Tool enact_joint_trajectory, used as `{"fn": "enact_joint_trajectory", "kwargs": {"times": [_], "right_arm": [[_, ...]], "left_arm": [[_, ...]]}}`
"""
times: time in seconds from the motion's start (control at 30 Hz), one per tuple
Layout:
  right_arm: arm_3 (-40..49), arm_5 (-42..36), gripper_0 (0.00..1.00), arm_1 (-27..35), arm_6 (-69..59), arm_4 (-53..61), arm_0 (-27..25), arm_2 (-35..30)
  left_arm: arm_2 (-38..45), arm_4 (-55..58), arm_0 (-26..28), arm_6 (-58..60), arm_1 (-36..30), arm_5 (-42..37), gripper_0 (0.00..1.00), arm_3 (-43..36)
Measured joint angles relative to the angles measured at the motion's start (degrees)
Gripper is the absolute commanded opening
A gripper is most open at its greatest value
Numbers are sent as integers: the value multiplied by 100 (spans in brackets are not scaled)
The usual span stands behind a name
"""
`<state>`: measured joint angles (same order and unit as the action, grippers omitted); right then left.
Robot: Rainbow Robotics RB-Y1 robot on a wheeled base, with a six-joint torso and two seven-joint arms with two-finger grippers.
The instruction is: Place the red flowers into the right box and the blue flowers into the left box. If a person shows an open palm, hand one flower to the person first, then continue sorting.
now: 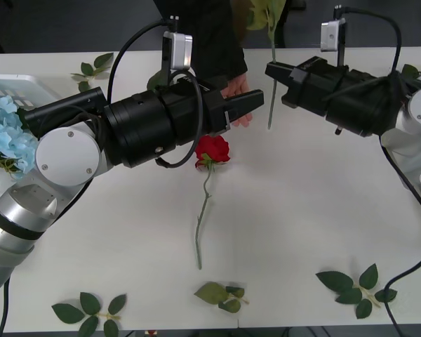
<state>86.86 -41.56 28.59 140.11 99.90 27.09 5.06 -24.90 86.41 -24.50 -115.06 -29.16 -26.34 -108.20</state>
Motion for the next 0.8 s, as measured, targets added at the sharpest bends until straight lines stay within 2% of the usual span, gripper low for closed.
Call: {"fn": "enact_joint_trajectory", "kwargs": {"times": [0.2, 0.4, 0.53, 0.8], "right_arm": [[-1, 265, 0, -261, -1143, -1184, 440, 0], [1, 325, 0, -504, -1702, -1952, 756, -1], [72, 324, 0, -541, -2474, -2437, 807, -1], [170, 305, 0, -541, -2531, -2539, 806, -1]], "left_arm": [[0, 83, 0, 0, 0, 3, 100, 0], [-1, 132, 0, 0, 0, 4, 100, 0], [-1, 206, 0, 0, -1, 4, 100, 0], [-1, 274, 0, 0, -1, 4, 100, 0]]}}
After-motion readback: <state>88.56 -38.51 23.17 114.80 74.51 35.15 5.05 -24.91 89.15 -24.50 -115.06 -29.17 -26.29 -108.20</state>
